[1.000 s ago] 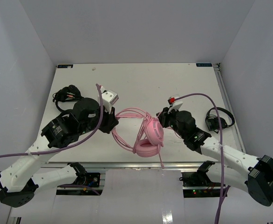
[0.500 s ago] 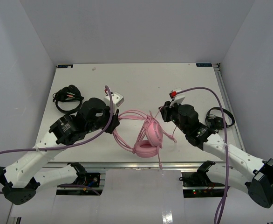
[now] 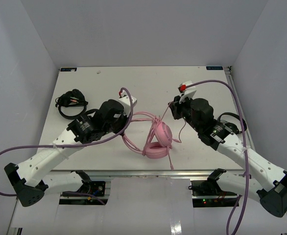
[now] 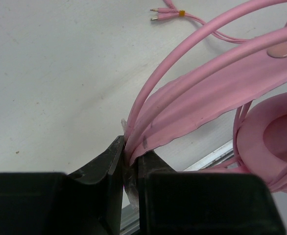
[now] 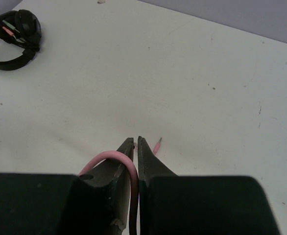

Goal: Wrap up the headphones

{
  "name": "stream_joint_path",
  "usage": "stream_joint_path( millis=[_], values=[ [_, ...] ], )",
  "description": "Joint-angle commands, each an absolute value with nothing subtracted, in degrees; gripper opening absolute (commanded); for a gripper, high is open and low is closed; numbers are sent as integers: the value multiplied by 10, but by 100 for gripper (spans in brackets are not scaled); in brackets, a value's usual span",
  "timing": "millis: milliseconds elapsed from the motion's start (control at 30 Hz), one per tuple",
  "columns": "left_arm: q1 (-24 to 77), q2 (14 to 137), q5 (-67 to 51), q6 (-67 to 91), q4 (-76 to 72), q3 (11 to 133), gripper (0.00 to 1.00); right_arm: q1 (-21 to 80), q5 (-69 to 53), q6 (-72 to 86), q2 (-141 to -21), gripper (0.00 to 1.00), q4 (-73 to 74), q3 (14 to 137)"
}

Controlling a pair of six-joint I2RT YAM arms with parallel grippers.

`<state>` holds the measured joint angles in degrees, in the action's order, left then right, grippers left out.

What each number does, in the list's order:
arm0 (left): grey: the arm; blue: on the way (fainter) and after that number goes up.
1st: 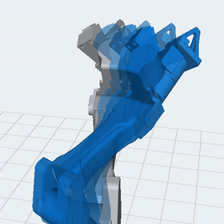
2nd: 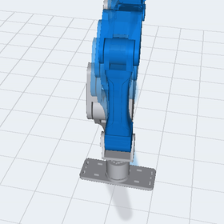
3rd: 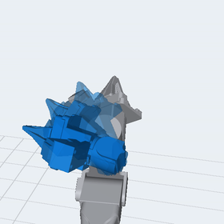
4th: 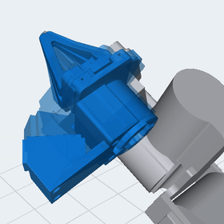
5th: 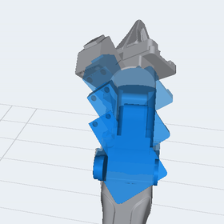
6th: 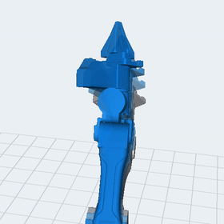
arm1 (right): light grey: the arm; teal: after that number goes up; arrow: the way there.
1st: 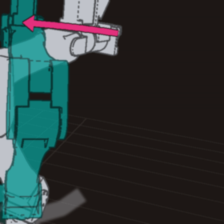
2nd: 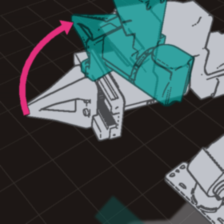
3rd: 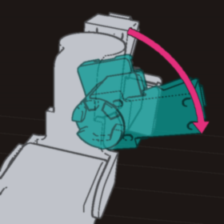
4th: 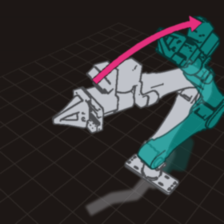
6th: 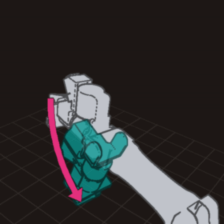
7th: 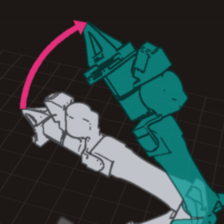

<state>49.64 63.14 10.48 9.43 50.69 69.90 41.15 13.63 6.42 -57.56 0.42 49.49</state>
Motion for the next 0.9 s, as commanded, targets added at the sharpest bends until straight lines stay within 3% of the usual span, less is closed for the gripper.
stream_joint_path(
  millis=[0,200,467,867],
  values=[
    [500,672,163,92,542,719,0,400,107,39,-594,10,39,598],
    [501,712,202,81,527,729,0,400,14,27,-631,8,127,667],
    [503,703,216,63,465,718,0,400,-22,27,-667,8,151,697],
    [503,742,370,98,455,711,0,401,-206,55,-674,8,173,707]
  ],
)
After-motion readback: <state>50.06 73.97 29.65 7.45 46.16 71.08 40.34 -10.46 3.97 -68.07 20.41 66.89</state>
